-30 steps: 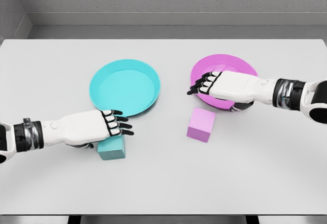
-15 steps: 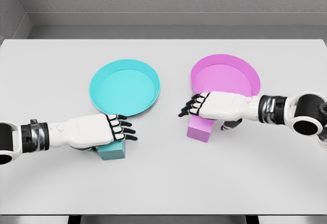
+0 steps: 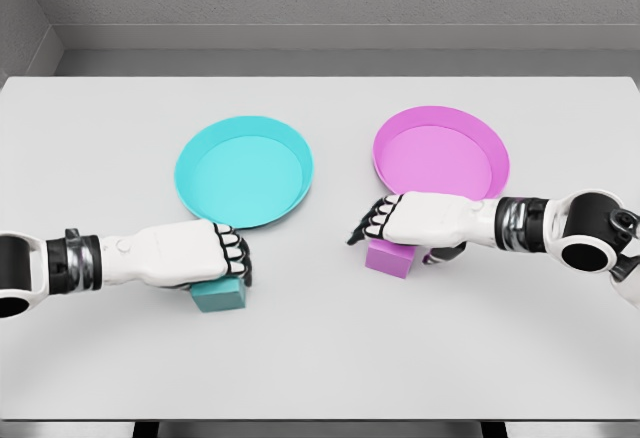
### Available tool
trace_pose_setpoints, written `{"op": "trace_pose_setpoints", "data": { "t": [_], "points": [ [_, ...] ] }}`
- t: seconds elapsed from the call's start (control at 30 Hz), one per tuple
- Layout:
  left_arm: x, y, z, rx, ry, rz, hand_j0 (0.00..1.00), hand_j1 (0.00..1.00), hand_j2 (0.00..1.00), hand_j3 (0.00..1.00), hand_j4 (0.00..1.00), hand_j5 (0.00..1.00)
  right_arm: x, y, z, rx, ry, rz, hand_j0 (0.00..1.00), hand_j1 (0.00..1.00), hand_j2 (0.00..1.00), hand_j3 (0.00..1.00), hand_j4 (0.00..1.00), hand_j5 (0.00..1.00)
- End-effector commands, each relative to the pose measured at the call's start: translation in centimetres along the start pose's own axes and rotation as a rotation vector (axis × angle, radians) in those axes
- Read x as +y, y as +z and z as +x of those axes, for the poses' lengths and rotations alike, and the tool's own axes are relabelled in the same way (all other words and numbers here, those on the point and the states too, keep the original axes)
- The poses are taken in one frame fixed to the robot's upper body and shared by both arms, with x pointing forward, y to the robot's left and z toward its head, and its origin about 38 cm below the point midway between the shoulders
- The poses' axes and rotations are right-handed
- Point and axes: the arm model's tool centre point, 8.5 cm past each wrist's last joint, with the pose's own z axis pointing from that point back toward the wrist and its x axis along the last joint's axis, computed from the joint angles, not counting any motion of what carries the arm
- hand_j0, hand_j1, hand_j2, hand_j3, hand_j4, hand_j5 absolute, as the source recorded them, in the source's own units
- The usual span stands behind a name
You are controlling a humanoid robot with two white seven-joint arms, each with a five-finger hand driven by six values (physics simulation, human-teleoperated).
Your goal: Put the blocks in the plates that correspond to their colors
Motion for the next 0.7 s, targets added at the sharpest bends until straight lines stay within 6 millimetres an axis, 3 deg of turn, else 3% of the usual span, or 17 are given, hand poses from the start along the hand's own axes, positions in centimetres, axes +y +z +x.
{"op": "trace_pose_setpoints", "data": {
  "t": [0.0,0.1,0.37,0.67],
  "points": [
    [-0.4,0.0,0.0,-0.001,-0.007,-0.038,0.39,0.39,0.39,0.39,0.39,0.39,0.1,0.0,-0.1,0.012,0.024,0.009,0.64,0.64,0.64,0.64,0.64,0.64],
    [-0.4,0.1,-0.1,0.000,-0.008,-0.040,0.36,0.36,0.36,0.36,0.36,0.36,0.1,0.0,-0.1,0.014,0.027,0.010,0.59,0.59,0.59,0.59,0.59,0.59],
    [0.5,0.7,-0.7,0.014,-0.025,-0.032,0.35,0.35,0.35,0.35,0.35,0.35,-0.9,0.2,-0.1,0.016,0.050,-0.005,0.56,0.56,0.56,0.56,0.56,0.56],
    [1.7,0.9,-1.2,0.014,-0.019,0.003,0.35,0.35,0.35,0.35,0.35,0.35,-6.1,-0.2,0.1,0.000,0.129,-0.101,0.56,0.56,0.56,0.56,0.56,0.56]
  ]
}}
